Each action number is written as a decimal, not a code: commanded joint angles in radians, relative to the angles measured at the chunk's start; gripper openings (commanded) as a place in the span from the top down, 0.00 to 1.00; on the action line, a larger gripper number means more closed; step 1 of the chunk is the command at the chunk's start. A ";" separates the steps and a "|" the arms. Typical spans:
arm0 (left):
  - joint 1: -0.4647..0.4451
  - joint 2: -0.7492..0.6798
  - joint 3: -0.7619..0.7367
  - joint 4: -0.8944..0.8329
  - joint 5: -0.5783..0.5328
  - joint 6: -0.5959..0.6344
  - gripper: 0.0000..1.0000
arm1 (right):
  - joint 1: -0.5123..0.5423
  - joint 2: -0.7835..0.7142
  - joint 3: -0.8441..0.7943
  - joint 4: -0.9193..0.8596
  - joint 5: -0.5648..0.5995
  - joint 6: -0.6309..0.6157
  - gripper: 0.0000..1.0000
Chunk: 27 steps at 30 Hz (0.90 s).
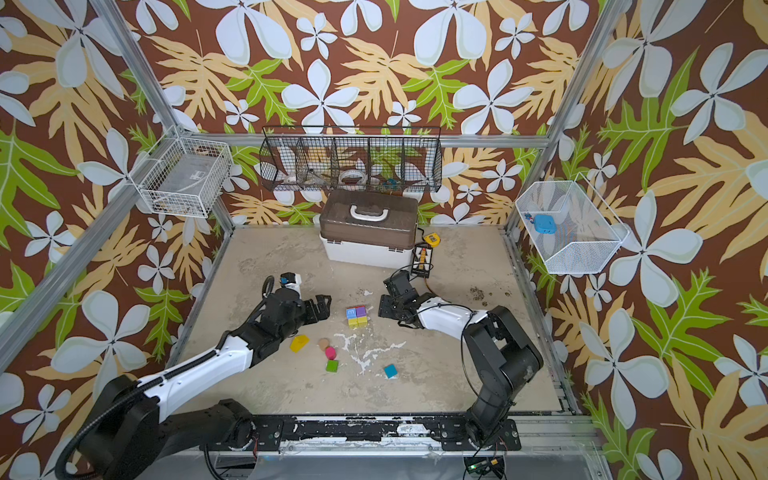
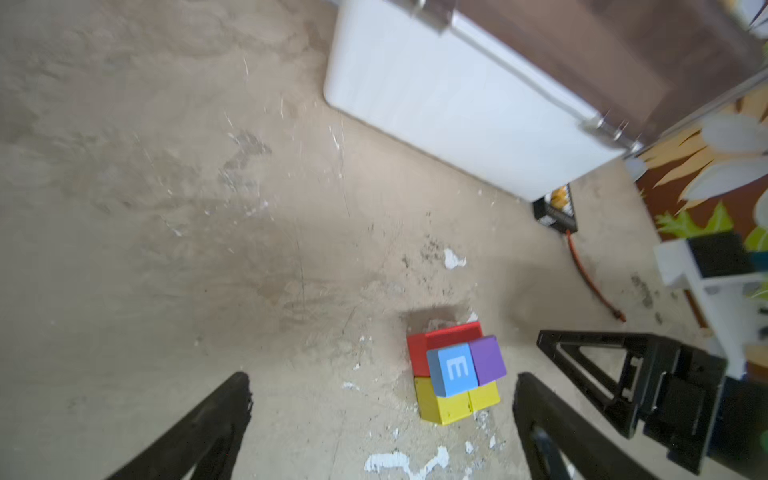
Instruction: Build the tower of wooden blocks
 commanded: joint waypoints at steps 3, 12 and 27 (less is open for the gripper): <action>-0.032 0.113 0.068 -0.104 -0.074 -0.011 0.01 | 0.021 0.024 0.020 -0.017 0.025 0.003 0.32; -0.046 0.282 0.141 -0.134 -0.121 0.000 0.03 | 0.029 0.042 0.032 -0.015 0.017 -0.001 0.32; -0.051 0.420 0.219 -0.139 -0.100 0.012 0.05 | 0.044 0.068 0.057 -0.025 0.017 -0.013 0.33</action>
